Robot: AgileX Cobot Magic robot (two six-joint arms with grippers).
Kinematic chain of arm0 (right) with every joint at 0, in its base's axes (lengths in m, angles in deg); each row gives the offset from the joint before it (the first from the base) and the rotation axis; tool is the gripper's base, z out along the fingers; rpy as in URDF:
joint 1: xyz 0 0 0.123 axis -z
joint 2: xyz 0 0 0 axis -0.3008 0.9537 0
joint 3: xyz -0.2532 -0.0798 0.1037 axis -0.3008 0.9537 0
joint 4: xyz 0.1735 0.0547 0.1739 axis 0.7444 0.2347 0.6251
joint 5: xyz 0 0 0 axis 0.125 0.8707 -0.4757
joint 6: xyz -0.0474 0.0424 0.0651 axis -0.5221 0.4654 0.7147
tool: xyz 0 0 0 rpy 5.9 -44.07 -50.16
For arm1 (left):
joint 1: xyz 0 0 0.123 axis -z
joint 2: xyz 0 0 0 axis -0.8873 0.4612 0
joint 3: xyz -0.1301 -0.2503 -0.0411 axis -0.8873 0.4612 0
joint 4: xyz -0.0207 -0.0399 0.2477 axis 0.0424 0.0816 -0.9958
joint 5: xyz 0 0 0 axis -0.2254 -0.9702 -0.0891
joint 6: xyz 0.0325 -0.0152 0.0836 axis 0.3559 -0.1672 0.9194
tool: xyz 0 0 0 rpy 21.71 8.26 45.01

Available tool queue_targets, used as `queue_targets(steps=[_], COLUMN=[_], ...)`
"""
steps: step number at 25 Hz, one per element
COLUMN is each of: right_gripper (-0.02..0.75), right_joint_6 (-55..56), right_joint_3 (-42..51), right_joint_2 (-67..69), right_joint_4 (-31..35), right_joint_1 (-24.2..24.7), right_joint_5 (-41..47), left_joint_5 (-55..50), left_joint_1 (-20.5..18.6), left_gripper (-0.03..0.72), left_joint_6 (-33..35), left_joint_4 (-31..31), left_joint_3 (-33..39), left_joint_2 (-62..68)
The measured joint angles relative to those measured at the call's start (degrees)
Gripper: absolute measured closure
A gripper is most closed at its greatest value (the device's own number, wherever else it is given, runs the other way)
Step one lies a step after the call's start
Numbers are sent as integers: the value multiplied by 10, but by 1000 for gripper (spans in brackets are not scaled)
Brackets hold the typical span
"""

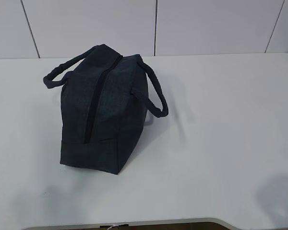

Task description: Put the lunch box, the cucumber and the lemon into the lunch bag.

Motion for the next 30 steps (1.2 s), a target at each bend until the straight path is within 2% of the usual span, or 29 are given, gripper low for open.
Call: queue_targets(steps=[2,8,17,20,30], right_gripper=[336,336,336,336,336], right_joint_6=[0,5,9,12,12], right_joint_3=[0,0,0,0,0], right_joint_2=[0,0,0,0,0], right_joint_4=[-1,-3,-3,-3,-3], right_joint_1=[27,152,285,301,302], right_joint_5=[0,0,0,0,0], left_joint_5=[0,0,0,0,1], left_joint_1=[-23,-86,-93,-93,-93], left_gripper=[449,449,449,449,449], left_joint_6=[0,0,0,0,0], left_joint_4=[0,36,40,40,41], left_joint_3=[0,0,0,0,0], left_joint_2=[0,0,0,0,0])
